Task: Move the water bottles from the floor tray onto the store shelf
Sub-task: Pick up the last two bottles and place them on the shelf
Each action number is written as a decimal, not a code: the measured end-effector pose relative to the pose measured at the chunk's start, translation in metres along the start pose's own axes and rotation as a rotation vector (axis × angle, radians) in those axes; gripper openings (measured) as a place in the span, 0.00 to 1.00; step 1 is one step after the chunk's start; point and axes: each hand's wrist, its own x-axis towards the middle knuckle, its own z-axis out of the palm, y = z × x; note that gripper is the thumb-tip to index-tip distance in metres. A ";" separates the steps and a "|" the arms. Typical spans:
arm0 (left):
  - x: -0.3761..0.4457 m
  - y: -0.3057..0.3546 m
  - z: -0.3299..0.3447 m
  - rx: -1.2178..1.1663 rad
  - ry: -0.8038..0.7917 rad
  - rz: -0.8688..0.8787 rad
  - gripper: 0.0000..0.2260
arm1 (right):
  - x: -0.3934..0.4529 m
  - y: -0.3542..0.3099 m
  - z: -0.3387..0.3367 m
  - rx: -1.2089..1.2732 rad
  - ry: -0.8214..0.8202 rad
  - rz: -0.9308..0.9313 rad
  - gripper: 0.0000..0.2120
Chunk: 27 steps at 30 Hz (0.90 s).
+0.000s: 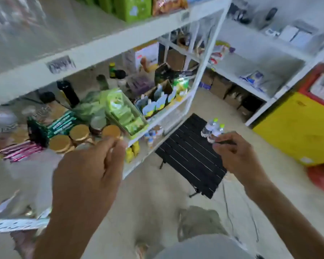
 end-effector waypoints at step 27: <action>0.228 0.162 0.741 0.360 -0.821 -0.250 0.18 | 0.530 0.400 -0.166 -0.940 -0.356 -0.063 0.24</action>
